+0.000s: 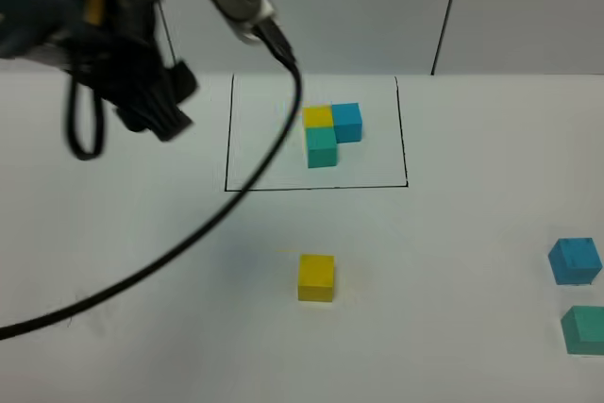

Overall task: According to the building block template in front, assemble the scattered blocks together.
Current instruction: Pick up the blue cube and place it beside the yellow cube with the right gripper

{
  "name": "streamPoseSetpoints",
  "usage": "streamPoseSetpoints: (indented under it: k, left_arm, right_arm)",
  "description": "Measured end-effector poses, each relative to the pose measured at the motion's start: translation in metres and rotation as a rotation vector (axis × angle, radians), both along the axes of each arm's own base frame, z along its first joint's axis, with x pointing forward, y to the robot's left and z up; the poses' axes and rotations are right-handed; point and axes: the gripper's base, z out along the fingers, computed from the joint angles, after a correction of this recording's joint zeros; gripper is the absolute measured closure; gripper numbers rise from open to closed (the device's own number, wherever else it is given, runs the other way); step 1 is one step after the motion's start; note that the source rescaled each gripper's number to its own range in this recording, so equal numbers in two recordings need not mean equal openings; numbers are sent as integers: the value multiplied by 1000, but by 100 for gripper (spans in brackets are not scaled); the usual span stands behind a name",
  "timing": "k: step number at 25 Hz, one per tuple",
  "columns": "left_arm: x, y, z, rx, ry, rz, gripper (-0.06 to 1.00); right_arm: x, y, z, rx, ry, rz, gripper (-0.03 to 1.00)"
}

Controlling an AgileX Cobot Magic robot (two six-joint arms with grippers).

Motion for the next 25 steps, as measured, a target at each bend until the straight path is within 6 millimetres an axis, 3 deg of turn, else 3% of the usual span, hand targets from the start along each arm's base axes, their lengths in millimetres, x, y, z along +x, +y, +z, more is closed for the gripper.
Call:
streamPoseSetpoints:
  k: [4, 8, 14, 16, 19, 25]
  left_arm:
    - [-48, 53, 45, -59, -93, 144, -6]
    - [-100, 97, 78, -255, -207, 166, -5]
    - [-183, 160, 100, -529, -327, 102, -3]
    - [-205, 174, 98, -578, -342, 50, -3]
    - [-223, 183, 80, -588, -320, -8, -3]
    - [-219, 173, 17, -540, -152, 1, -3]
  right_arm:
    - [0, 0, 0, 0, 0, 0, 26]
    - [0, 0, 0, 0, 0, 0, 26]
    - [0, 0, 0, 0, 0, 0, 26]
    - [0, 0, 0, 0, 0, 0, 26]
    - [0, 0, 0, 0, 0, 0, 26]
    - [0, 0, 0, 0, 0, 0, 26]
